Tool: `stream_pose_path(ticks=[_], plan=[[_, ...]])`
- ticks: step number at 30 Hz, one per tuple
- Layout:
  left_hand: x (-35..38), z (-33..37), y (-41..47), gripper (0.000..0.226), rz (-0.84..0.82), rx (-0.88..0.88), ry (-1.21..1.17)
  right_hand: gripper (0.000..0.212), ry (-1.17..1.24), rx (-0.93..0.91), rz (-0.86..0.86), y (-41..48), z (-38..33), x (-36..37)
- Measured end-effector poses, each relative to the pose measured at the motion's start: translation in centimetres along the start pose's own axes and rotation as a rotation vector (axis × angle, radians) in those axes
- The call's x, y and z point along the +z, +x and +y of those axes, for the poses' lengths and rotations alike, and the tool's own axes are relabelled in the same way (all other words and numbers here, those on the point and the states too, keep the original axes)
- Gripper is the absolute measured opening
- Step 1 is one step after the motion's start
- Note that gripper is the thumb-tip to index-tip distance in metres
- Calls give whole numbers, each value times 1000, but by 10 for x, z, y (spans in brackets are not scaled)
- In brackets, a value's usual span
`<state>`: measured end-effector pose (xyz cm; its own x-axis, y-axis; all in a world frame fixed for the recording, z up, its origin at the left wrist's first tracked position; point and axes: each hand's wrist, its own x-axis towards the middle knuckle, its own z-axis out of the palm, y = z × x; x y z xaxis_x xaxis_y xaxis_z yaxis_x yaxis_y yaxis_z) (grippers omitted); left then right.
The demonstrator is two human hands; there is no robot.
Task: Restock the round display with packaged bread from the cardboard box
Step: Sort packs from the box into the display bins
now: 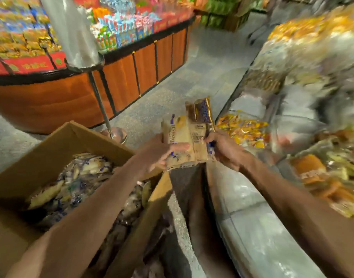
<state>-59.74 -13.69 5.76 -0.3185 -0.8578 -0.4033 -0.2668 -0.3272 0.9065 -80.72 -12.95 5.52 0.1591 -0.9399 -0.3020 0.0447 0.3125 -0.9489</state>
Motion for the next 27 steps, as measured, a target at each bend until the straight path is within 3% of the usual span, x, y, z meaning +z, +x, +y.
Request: stream_pose_path(ticks=[2,4,7,11,13,16,19,24,27], plan=[[57,28,-3,62,-63,77,139,30,37,-61,106,-56,-4,-49],[118,47,-8,63,-146,129,207,22,55,-102,240,-114,0,-95],[213,59,-22,37,-320,210,234,44,40,-138,427,-203,19,-156],[322,53,-44,40,-480,263,299,28,-8,-112,620,-313,55,-206],[365,48,-53,48,-527,272,334,48,35,-104,688,-354,75,-219],[409,40,-67,56,-605,279,388,83,112,-93,732,-399,102,-231],[436,33,-73,43,-667,296,408,86,175,-101,778,-430,122,-230],[462,23,-67,46,-761,293,383,87,281,-137,874,-436,144,-221],[467,20,-58,36,-816,327,376,76,432,-134,859,-421,154,-217]])
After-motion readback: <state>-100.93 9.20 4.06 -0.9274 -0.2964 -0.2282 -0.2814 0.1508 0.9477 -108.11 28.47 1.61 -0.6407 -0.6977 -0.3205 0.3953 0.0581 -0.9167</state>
